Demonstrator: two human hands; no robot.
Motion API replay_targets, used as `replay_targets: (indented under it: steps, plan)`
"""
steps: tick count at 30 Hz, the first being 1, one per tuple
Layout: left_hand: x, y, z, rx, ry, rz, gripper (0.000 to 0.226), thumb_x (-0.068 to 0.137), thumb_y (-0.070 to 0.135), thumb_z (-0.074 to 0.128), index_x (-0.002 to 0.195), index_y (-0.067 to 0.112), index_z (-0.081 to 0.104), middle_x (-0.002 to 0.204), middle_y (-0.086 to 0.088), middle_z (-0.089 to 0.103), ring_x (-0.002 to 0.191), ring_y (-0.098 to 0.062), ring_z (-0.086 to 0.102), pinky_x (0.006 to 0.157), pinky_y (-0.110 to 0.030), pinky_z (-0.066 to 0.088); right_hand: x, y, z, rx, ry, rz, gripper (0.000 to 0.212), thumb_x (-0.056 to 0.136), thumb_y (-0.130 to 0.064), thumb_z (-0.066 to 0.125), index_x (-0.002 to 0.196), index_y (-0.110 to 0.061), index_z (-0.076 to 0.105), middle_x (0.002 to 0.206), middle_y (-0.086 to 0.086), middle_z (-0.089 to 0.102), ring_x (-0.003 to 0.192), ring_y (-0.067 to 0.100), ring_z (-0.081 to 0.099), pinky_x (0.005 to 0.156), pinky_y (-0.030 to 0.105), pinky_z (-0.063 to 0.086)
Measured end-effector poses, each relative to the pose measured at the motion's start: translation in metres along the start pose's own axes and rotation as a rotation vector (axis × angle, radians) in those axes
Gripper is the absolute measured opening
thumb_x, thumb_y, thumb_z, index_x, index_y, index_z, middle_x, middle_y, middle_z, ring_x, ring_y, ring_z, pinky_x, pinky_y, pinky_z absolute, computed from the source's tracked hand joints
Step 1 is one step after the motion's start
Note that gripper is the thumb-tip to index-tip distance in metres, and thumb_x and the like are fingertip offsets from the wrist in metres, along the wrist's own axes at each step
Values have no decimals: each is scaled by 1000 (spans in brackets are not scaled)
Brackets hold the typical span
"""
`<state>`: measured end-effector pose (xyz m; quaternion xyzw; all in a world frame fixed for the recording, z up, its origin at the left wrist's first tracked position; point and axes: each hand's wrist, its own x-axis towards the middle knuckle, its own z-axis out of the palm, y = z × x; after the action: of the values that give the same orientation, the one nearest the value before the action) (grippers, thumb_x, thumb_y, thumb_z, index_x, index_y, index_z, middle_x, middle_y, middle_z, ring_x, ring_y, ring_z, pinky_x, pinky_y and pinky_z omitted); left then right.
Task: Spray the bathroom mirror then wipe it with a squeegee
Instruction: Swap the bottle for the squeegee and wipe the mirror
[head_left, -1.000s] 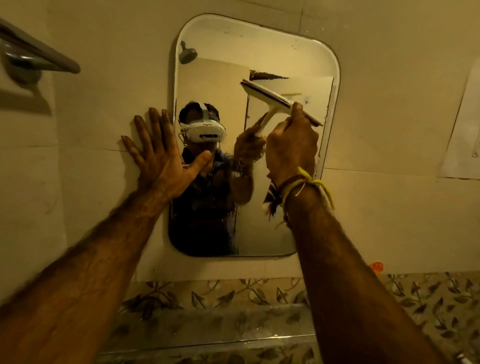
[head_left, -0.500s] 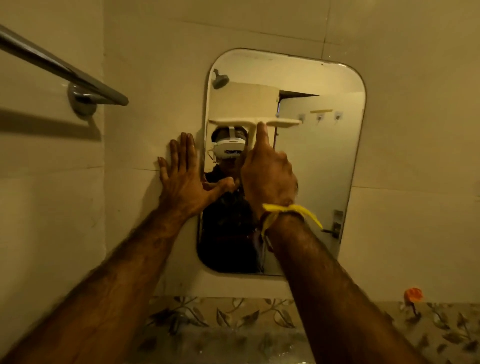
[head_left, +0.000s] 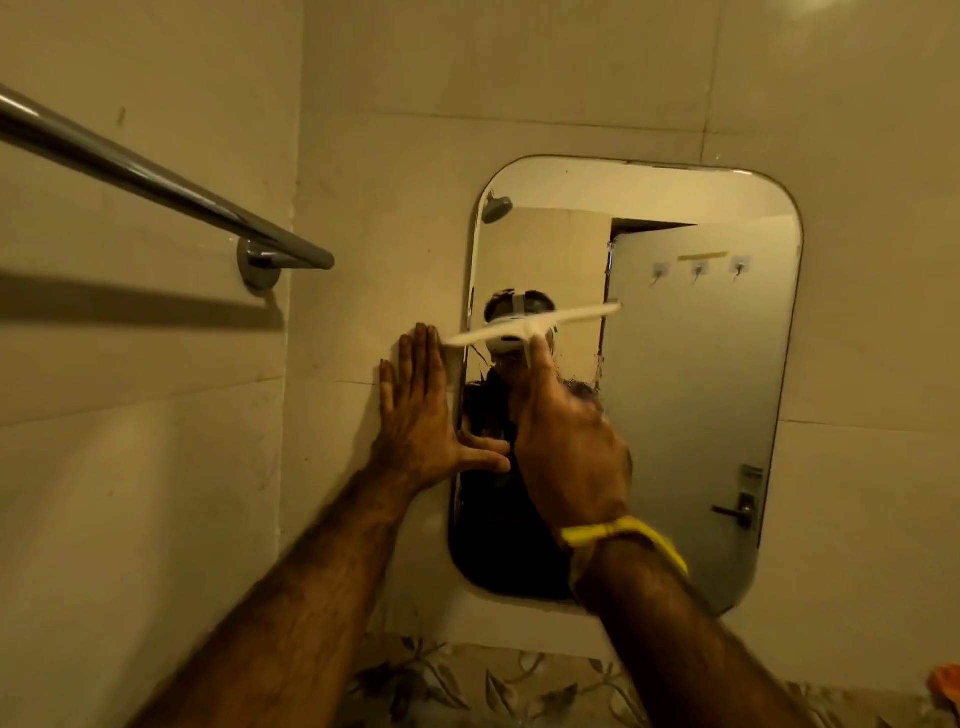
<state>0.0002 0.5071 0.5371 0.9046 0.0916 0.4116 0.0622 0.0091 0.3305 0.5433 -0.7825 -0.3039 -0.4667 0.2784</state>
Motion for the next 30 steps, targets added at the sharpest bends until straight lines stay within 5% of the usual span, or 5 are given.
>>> replay_targets:
  steps: [4,9,18,25,30]
  plan:
    - [-2,0,1,-8,7,-1,167,42,92,68,145,20,-42,151,-1,-50,140,-18,-46,115,-46,-28,-48,24,5,-42,15,-3,61,99,-29,41,155,-25,15,81,4,67,44,5,50,41,23,52]
    - [-2,8,5,53,53,-32,162,43,101,53,146,17,-41,155,-7,-46,144,-26,-40,116,-51,-25,13,20,-13,-50,138,59,61,101,-23,46,154,-26,16,64,1,54,42,4,38,39,18,34]
    - [1,8,20,23,180,-97,135,65,101,32,155,19,-25,161,-2,-35,149,-21,-32,113,-56,-26,-49,50,-16,-31,24,57,60,103,-21,41,155,-24,11,67,0,60,44,7,46,44,27,52]
    - [4,28,32,12,297,-248,130,66,102,28,159,18,-6,169,-7,-5,154,-33,-7,105,-54,-32,34,56,-48,13,238,244,55,98,-28,35,152,-30,23,63,4,60,51,22,59,48,38,57]
    - [5,24,36,11,305,-224,138,60,104,33,159,18,-8,168,-9,-9,153,-36,-11,106,-67,-20,-44,57,-30,50,86,233,56,103,-31,30,155,-28,11,66,4,62,51,18,59,50,37,58]
